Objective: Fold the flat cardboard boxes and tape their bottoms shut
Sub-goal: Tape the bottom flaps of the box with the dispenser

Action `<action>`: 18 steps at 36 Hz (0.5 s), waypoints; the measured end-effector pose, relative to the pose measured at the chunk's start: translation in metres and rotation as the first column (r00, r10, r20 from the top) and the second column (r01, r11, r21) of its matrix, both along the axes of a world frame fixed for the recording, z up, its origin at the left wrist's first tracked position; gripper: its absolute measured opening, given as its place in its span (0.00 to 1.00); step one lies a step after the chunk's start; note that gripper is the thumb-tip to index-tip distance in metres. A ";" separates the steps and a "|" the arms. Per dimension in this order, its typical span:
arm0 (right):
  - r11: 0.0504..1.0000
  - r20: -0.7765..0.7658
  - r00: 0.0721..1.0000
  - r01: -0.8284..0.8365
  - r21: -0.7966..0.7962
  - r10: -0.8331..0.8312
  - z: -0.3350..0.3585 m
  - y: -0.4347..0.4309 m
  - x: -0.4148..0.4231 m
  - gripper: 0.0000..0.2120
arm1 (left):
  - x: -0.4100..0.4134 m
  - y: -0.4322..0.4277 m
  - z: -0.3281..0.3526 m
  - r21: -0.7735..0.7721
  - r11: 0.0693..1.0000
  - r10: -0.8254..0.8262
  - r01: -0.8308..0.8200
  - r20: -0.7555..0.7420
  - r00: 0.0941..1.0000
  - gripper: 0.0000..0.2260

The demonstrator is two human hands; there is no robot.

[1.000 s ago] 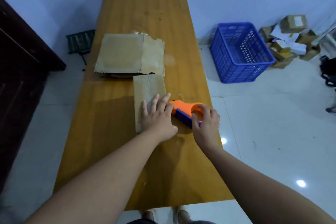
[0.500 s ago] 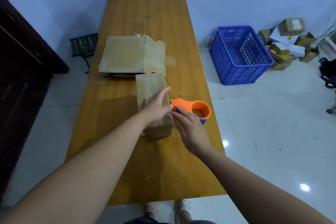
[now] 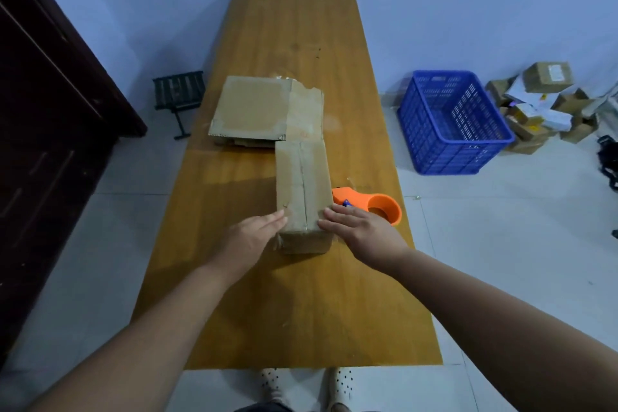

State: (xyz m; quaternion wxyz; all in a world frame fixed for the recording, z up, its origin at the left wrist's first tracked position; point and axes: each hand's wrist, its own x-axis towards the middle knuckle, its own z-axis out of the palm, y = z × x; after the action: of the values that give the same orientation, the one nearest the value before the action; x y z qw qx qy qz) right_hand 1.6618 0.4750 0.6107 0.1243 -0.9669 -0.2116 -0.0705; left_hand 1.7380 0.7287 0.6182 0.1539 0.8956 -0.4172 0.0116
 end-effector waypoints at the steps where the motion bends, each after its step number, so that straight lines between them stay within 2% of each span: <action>1: 1.000 -0.004 1.000 -0.015 -0.010 0.015 0.001 -0.001 0.001 0.25 | 0.000 0.001 -0.001 0.012 1.000 -0.009 0.009 0.010 1.000 0.26; 6: 0.997 0.011 0.999 -0.051 -0.058 0.052 0.009 -0.003 0.005 0.25 | 0.003 0.000 -0.005 0.036 0.998 -0.049 0.049 0.009 0.999 0.29; 18: 0.991 0.068 0.992 -0.096 -0.091 0.103 0.006 -0.008 0.011 0.21 | 0.005 -0.007 -0.013 -0.070 0.995 -0.066 0.067 0.009 0.998 0.17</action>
State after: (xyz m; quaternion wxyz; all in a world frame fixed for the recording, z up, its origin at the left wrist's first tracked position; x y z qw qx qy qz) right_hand 1.6732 0.4672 0.6162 0.0777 -0.9564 -0.2667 -0.0898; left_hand 1.7430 0.7218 0.6052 0.1842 0.8752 -0.4466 0.0241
